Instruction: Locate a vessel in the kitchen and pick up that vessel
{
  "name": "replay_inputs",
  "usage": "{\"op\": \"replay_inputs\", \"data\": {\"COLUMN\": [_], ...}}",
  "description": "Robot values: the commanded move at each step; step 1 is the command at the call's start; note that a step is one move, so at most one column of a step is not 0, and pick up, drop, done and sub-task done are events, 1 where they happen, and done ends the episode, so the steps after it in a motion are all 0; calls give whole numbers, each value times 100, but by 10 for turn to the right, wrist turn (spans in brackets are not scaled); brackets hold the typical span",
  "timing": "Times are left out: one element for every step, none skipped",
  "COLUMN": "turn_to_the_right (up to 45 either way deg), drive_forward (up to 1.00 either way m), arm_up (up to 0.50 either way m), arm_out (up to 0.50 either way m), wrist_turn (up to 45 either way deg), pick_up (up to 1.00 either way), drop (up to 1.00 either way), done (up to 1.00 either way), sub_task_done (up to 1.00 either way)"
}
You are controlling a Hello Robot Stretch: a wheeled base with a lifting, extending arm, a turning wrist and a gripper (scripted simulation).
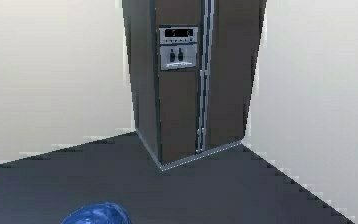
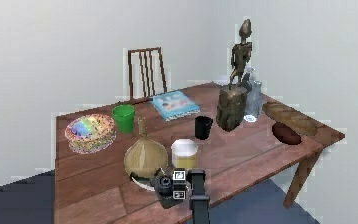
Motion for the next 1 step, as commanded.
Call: {"op": "replay_inputs", "data": {"turn_to_the_right": [0], "drive_forward": [0], "arm_up": [0], "arm_out": [0], "wrist_turn": [0], "pick_up": [100], "drop": [0], "done": [0], "sub_task_done": [0]}}
